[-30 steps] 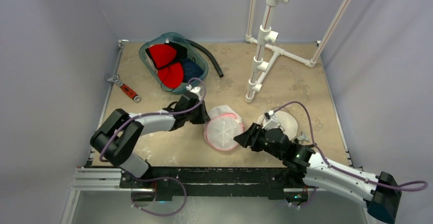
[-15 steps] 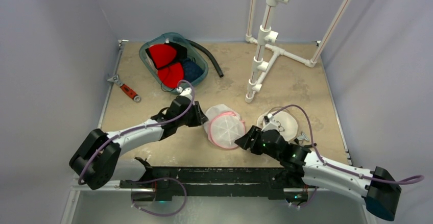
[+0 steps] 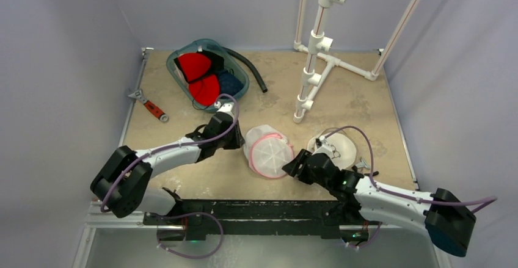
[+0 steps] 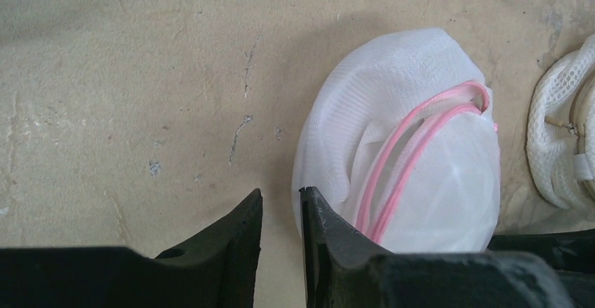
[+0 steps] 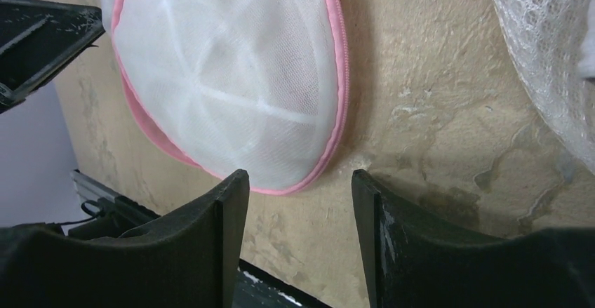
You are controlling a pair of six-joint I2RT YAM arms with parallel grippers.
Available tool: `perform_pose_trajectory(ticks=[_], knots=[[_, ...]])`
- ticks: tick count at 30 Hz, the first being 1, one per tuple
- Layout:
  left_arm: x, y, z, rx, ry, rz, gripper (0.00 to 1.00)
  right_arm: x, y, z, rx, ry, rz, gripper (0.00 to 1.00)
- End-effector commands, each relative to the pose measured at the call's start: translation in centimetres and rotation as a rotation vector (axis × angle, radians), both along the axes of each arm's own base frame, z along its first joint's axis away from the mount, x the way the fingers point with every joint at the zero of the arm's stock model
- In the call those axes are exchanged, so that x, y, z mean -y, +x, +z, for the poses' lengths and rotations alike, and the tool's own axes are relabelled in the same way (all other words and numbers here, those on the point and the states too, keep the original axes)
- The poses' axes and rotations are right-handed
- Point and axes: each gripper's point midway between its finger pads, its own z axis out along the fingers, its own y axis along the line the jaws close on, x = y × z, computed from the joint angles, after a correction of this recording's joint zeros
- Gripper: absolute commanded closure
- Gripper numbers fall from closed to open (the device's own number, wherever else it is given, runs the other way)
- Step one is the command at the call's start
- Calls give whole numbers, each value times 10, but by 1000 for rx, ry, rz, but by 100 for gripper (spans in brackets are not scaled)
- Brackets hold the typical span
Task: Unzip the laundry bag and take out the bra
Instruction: Adjust the laundry bag at the center of the board.
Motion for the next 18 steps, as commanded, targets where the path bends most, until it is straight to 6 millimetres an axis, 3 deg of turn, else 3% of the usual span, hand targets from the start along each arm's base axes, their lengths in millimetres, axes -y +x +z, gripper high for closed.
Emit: perform_pose_trajectory(ticks=[1,12,15,18], knots=[[15,15,15,76,-49,-28,76,-6,14,10,31,45,-41,42],[26,5,9,54,-122,-75,86,-19,23,21,41,127,-18,63],[24,2,6,48,-120,-78,87,-23,26,22,36,122,-16,63],[23,-2,2,40,-120,-86,88,-21,29,32,49,110,-28,56]])
